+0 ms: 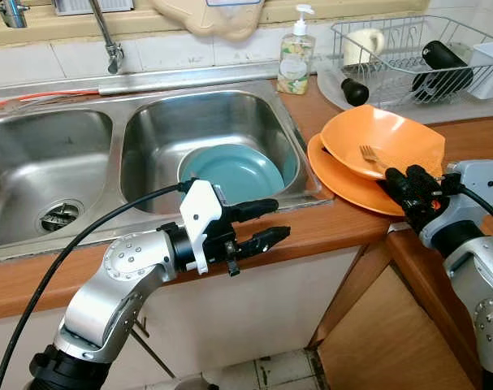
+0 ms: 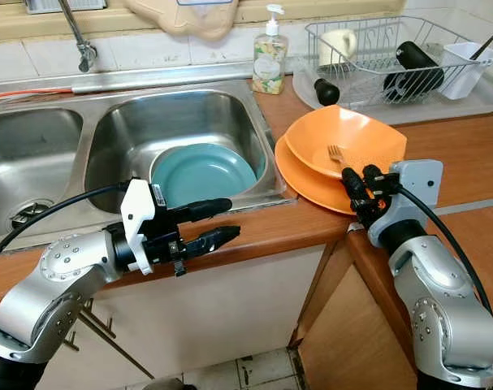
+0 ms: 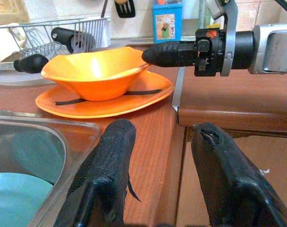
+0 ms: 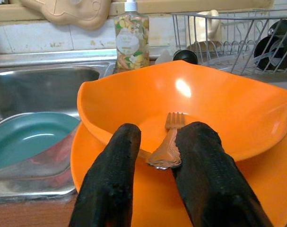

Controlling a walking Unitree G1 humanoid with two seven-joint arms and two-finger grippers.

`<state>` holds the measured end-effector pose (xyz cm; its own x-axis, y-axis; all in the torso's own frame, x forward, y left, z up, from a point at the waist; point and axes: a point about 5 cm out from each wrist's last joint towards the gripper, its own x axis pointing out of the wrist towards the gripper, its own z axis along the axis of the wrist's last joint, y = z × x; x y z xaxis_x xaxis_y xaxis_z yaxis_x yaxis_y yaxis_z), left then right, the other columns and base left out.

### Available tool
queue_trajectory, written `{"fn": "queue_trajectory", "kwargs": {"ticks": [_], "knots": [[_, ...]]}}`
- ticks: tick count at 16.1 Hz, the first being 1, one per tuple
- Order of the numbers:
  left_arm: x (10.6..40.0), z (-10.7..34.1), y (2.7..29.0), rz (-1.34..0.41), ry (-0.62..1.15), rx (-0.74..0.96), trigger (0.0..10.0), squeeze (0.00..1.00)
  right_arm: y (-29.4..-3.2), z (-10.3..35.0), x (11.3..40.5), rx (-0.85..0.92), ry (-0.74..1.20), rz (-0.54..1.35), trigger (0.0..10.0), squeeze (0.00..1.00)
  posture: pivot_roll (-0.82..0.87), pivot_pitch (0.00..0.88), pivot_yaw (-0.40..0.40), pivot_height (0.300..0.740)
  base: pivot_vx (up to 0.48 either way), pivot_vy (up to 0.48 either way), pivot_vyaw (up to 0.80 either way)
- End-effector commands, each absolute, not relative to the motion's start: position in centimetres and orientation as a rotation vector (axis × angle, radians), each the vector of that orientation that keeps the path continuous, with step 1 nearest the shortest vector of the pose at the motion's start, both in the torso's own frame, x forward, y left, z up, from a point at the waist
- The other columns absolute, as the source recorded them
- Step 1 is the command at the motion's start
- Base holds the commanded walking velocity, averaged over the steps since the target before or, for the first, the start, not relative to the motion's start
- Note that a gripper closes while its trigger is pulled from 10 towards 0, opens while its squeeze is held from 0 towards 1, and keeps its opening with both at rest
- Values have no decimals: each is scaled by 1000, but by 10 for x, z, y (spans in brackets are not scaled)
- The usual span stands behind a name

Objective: Kitchen organization

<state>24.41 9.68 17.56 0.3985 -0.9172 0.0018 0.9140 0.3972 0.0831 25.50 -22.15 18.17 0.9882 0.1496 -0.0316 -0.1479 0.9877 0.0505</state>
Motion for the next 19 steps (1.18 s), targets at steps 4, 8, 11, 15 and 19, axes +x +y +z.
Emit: {"fn": "queue_trajectory", "kwargs": {"ticks": [4, 8, 11, 15, 19], "knots": [[243, 174, 98, -1164, -40, 93, 10000, 0, -218, 179, 257, 55, 59, 159, 0, 0, -39, 0, 40, 740, 0, 0, 0], [243, 174, 98, -1166, -39, 96, 10000, 0, -220, 181, 257, 60, 51, 152, 0, 0, -39, 0, 42, 740, 0, 0, 0], [245, 176, 98, -1163, -50, 104, 10000, 0, -226, 194, 259, 86, -24, 138, 0, 0, -39, 0, 44, 740, 0, 0, 0], [255, 182, 94, -1126, -113, 197, 10000, 0, -220, 216, 255, 74, -110, 264, 0, 0, -36, 0, 46, 740, 0, 0, 0], [277, 195, 86, -1051, -243, 349, 10000, 0, -198, 233, 251, 72, -127, 447, 0, 0, -38, 0, 43, 740, 0, 0, 0]]}}
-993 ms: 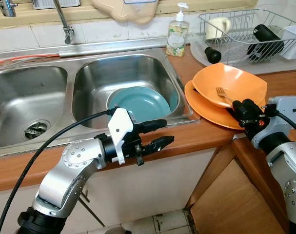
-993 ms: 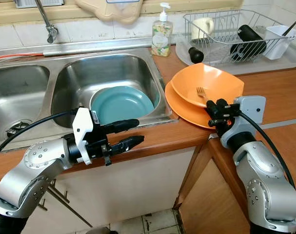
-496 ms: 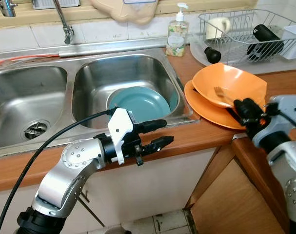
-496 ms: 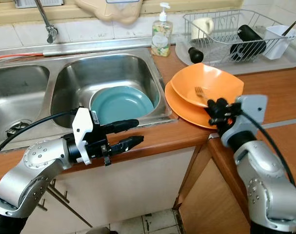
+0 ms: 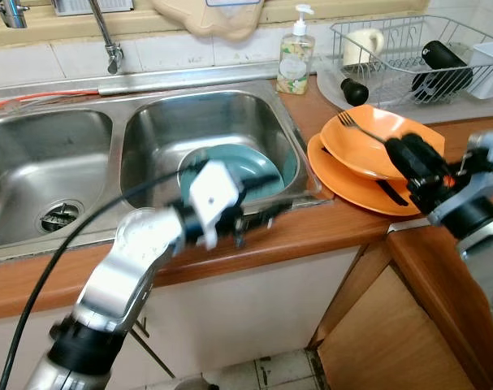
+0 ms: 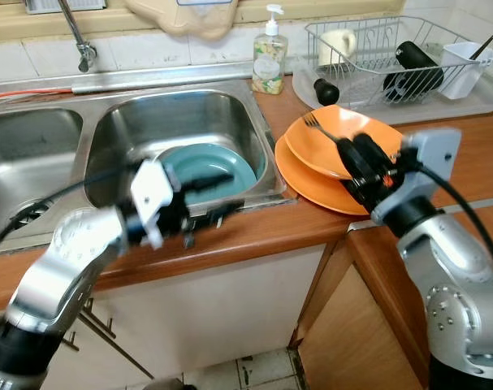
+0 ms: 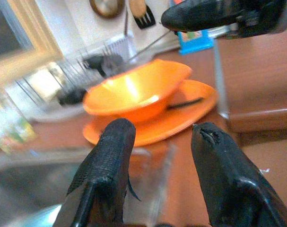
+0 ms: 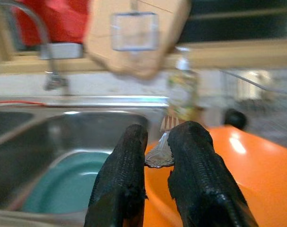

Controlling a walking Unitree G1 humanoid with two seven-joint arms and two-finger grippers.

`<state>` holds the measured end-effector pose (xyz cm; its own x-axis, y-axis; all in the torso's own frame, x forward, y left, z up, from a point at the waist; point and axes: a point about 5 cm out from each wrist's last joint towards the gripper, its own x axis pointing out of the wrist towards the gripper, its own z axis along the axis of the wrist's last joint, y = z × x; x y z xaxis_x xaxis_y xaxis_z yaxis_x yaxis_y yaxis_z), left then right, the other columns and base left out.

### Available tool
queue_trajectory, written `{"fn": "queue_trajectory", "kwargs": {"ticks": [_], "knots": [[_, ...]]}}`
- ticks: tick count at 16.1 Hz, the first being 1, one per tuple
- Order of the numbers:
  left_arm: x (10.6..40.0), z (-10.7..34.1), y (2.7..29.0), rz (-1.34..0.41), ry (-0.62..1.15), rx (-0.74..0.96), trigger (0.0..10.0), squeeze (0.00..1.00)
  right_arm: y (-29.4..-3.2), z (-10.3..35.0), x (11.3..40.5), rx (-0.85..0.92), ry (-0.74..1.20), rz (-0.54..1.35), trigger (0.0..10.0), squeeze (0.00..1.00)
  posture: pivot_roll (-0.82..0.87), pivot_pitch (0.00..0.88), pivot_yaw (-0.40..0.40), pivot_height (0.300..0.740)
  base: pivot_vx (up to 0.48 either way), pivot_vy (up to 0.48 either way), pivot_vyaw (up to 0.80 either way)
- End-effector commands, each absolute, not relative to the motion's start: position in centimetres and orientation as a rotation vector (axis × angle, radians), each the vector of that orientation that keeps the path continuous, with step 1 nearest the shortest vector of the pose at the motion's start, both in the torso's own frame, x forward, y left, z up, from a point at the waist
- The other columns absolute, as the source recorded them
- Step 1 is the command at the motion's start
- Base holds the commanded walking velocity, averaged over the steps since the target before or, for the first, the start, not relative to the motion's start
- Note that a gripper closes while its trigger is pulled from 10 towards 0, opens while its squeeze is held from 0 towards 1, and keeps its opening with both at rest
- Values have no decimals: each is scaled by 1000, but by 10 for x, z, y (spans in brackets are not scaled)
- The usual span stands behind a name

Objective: Kitchen organization

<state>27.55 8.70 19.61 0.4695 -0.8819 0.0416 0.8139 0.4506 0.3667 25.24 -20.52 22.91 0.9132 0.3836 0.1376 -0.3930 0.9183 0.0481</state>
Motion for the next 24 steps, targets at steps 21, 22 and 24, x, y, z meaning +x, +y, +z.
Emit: {"fn": "queue_trajectory", "kwargs": {"ticks": [21, 22, 24], "knots": [[334, 198, 71, -820, -463, 845, 0, 0, -138, 243, 244, -50, -63, 792, 0, 0, -42, 0, 54, 740, 0, 0, 0], [334, 197, 72, -816, -460, 851, 0, 0, -137, 244, 244, -50, -64, 794, 0, 0, -41, 0, 53, 740, 0, 0, 0], [335, 195, 74, -809, -456, 865, 0, 0, -137, 244, 244, -49, -64, 799, 0, 0, -41, 0, 50, 740, 0, 0, 0]]}}
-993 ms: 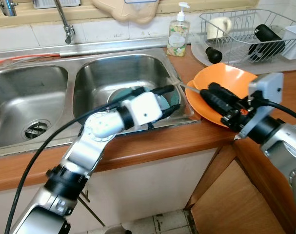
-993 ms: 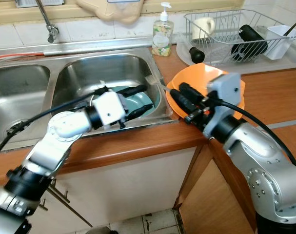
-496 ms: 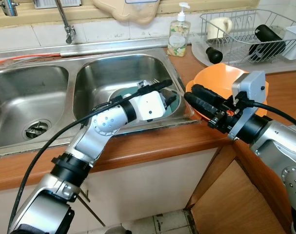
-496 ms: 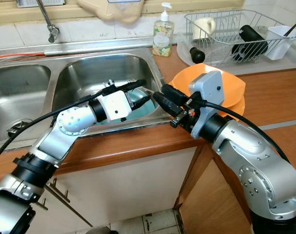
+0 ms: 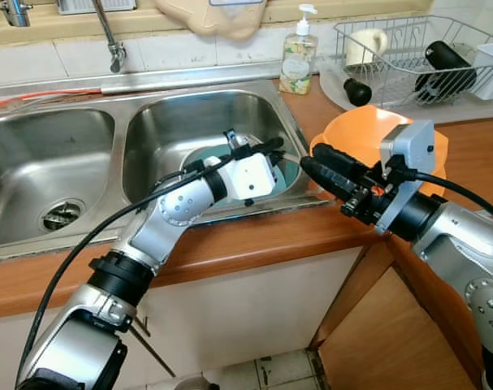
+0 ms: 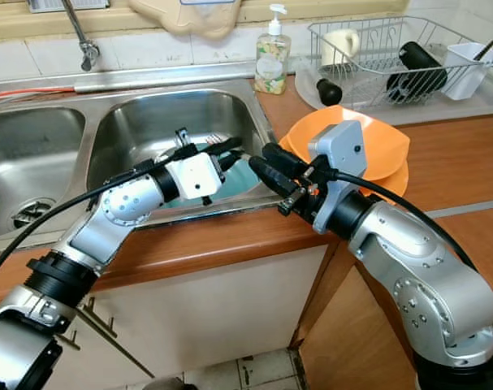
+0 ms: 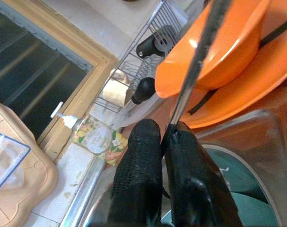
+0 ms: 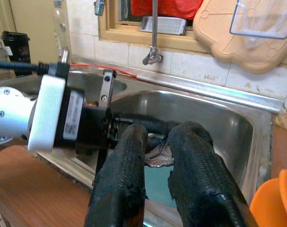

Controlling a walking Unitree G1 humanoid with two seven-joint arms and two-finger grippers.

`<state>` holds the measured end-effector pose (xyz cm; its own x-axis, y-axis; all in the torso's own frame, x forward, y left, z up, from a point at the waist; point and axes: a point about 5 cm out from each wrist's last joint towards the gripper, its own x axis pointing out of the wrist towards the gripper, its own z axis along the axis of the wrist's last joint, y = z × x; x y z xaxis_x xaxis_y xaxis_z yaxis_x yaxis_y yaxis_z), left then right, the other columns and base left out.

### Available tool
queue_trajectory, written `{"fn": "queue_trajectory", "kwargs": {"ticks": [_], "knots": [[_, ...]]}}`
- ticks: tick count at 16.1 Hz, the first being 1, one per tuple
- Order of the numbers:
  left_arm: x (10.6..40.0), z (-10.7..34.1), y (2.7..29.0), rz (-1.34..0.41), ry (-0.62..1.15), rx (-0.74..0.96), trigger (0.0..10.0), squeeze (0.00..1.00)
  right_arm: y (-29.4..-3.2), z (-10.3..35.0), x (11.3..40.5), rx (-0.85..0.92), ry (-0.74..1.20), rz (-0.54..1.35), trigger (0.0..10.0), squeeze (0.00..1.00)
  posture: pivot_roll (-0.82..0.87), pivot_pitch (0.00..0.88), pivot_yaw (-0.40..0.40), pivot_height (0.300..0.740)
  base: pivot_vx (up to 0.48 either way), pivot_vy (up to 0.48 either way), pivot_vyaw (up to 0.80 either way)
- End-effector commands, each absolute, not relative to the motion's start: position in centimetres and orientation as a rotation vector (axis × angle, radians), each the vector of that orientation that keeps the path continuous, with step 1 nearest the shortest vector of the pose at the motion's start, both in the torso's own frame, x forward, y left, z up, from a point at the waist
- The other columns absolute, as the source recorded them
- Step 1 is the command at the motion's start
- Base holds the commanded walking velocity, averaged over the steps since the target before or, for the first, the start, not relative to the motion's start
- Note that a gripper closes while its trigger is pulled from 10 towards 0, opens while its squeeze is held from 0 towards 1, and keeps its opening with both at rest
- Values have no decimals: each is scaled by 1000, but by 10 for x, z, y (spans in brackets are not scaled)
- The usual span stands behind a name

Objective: Kitchen organization

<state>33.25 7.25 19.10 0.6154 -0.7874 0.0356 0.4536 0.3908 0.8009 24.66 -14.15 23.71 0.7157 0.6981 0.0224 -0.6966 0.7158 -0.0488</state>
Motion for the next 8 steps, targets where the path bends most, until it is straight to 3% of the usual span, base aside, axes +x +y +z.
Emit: {"fn": "queue_trajectory", "kwargs": {"ticks": [1, 4, 5, 6, 8], "knots": [[335, 194, 74, -811, -456, 872, 0, 0, -136, 244, 244, -49, -64, 800, 0, 0, -41, 0, 50, 740, 0, 0, 0], [335, 193, 74, -818, -461, 890, 0, 0, -136, 244, 245, -53, -63, 798, 0, 0, -40, 0, 47, 740, 0, 0, 0], [334, 192, 74, -820, -464, 891, 0, 0, -136, 244, 246, -62, -63, 783, 9490, 0, -40, 0, 47, 740, 0, 0, 0], [334, 192, 74, -819, -462, 892, 0, 0, -137, 244, 248, -62, -63, 773, 10000, 0, -40, 0, 45, 740, 0, 0, 0], [336, 192, 77, -807, -453, 899, 0, 0, -136, 244, 249, -51, -65, 770, 10000, 1000, -39, 0, 42, 740, 0, 0, 0]]}}
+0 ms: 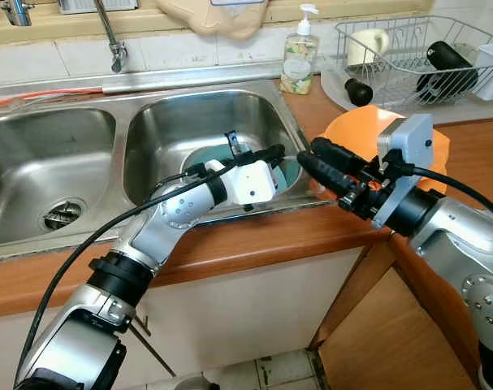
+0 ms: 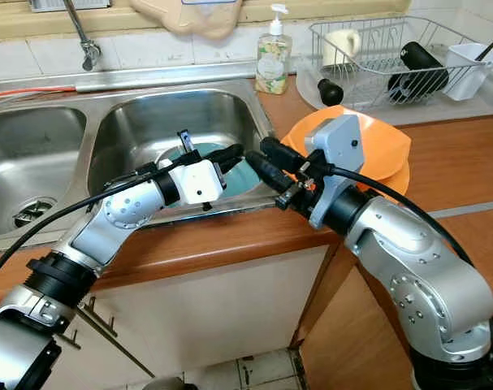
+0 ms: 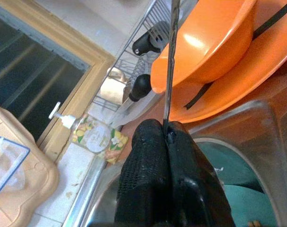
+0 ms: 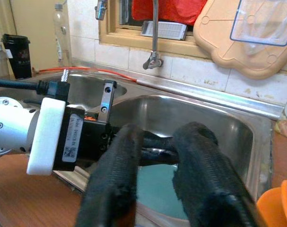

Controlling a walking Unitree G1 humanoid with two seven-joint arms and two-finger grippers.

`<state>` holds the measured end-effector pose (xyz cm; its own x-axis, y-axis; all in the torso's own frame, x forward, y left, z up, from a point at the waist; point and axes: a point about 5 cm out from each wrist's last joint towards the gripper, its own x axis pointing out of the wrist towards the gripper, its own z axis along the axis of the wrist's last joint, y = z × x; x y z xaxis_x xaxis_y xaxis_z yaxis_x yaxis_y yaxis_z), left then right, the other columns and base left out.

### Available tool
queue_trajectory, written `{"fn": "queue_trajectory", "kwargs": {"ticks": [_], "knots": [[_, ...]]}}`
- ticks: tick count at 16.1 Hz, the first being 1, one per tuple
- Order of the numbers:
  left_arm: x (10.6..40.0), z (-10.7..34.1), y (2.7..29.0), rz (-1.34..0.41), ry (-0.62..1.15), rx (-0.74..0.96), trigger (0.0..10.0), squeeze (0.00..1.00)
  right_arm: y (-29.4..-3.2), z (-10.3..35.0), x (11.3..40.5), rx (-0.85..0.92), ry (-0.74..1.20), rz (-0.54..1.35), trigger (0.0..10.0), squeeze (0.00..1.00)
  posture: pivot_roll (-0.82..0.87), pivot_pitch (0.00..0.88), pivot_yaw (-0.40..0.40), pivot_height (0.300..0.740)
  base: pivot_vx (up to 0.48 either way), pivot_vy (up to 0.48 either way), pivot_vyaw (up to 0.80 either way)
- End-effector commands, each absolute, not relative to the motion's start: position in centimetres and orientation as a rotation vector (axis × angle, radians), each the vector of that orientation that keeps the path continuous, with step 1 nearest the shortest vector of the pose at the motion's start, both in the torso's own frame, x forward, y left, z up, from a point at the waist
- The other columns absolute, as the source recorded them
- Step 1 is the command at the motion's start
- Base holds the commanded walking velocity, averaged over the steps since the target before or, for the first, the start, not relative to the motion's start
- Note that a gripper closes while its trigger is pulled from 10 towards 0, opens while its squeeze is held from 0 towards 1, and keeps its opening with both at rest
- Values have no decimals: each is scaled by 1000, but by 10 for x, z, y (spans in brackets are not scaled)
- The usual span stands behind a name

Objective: Kitchen organization

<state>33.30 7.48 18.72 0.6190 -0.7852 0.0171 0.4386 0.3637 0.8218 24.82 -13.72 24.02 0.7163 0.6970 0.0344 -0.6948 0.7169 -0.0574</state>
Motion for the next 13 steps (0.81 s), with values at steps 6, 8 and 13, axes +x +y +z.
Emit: {"fn": "queue_trajectory", "kwargs": {"ticks": [6, 8, 13], "knots": [[352, 184, 119, -690, -308, 985, 0, 0, -138, 237, 250, -99, -43, 745, 10000, 0, -47, 0, 46, 740, 0, 0, 0], [363, 167, 158, -594, -79, 1057, 0, 0, -134, 218, 252, -201, 38, 729, 10000, 0, -47, 0, 45, 740, 0, 0, 0], [371, 151, 185, -530, 121, 1067, 1333, 0, -122, 202, 259, -245, 86, 703, 10000, 0, -37, 0, 39, 740, 0, 0, 0]]}}
